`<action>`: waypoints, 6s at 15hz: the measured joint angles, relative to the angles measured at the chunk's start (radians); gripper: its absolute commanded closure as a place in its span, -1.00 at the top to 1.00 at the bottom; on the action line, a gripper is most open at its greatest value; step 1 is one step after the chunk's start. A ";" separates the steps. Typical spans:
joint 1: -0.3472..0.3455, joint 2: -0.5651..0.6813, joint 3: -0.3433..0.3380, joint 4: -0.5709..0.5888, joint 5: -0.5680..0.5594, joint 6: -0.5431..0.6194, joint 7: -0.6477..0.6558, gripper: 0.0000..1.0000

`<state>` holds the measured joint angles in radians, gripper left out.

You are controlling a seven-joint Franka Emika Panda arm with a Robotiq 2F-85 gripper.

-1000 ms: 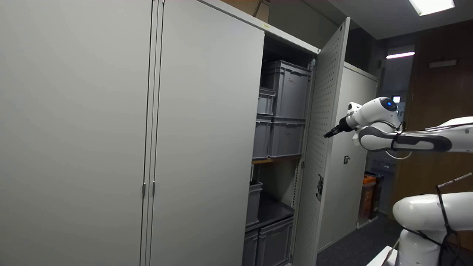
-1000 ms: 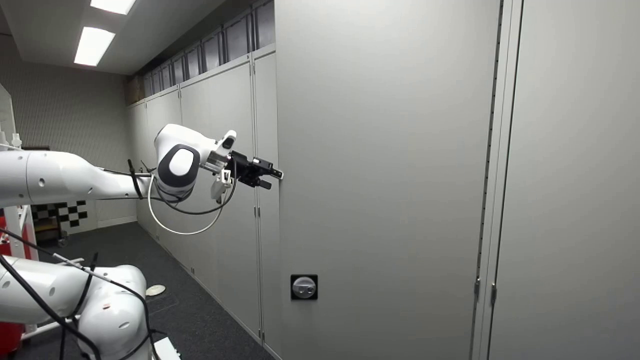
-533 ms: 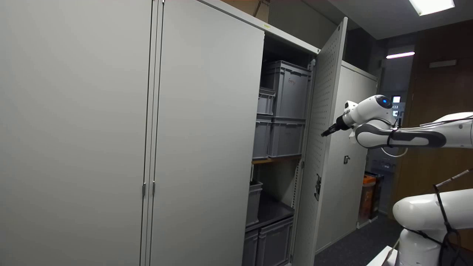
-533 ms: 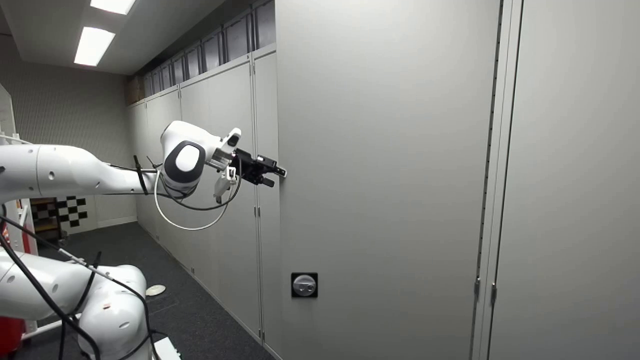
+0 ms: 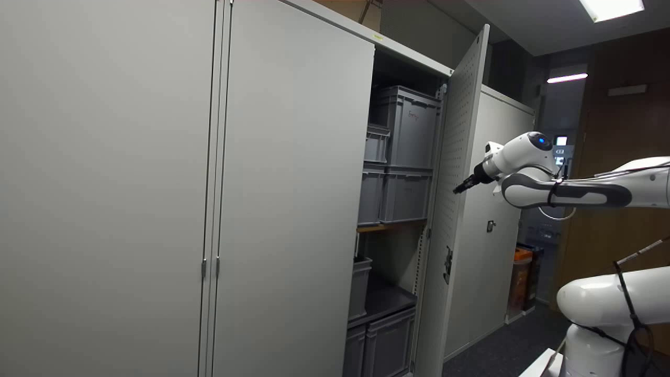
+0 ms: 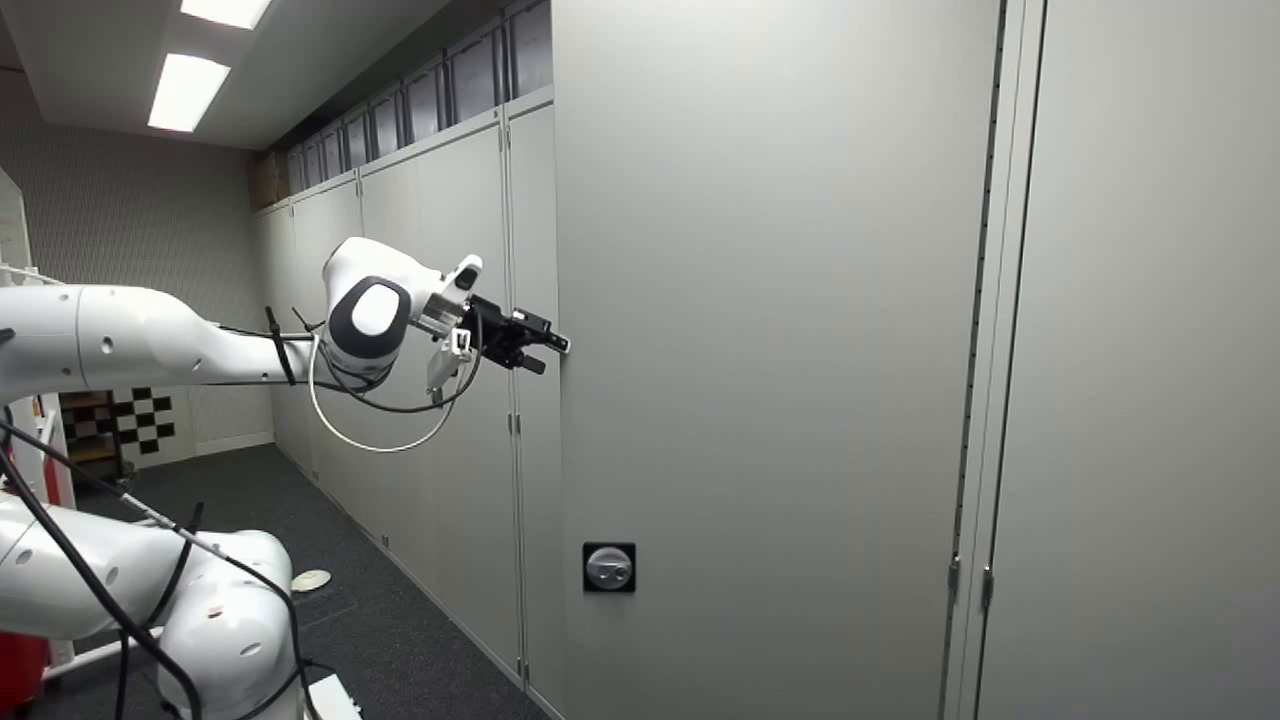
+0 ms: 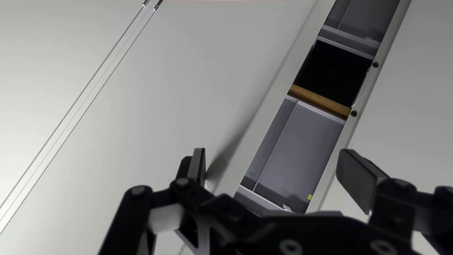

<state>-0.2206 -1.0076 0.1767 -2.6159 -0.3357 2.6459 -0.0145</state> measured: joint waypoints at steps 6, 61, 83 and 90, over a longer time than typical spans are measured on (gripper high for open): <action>0.012 0.014 0.001 0.030 0.000 -0.039 0.001 1.00; 0.077 0.119 0.019 0.105 -0.002 -0.217 0.067 1.00; -0.008 -0.185 -0.057 -0.107 -0.010 -0.331 0.085 1.00; -0.079 -0.135 -0.056 -0.044 -0.014 -0.305 0.130 1.00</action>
<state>-0.2999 -1.1424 0.1203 -2.6598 -0.3501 2.3408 0.1154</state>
